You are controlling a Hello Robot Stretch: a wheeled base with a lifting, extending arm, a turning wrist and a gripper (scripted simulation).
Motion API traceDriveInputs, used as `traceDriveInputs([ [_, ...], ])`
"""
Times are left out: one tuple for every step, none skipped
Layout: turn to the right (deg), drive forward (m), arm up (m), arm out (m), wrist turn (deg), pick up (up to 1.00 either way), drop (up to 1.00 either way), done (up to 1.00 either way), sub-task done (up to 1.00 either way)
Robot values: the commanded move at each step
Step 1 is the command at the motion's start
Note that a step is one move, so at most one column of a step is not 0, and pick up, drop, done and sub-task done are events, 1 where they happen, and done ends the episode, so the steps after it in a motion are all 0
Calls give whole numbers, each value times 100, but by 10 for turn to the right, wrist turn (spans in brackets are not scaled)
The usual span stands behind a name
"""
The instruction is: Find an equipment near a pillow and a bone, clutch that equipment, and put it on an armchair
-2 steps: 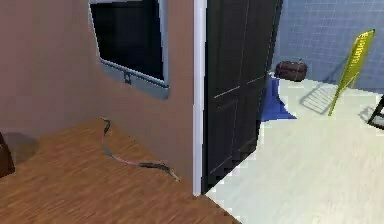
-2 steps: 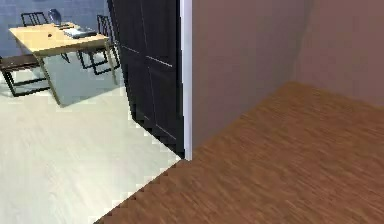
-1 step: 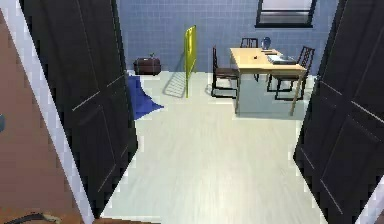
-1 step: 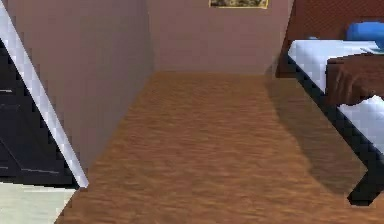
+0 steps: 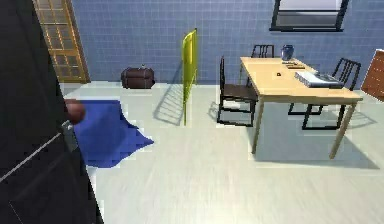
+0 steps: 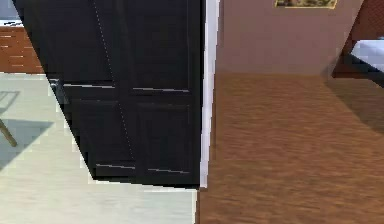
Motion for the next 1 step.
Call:
traceDriveInputs([
  [0,100,0,0,0,0,0,0,0],
])
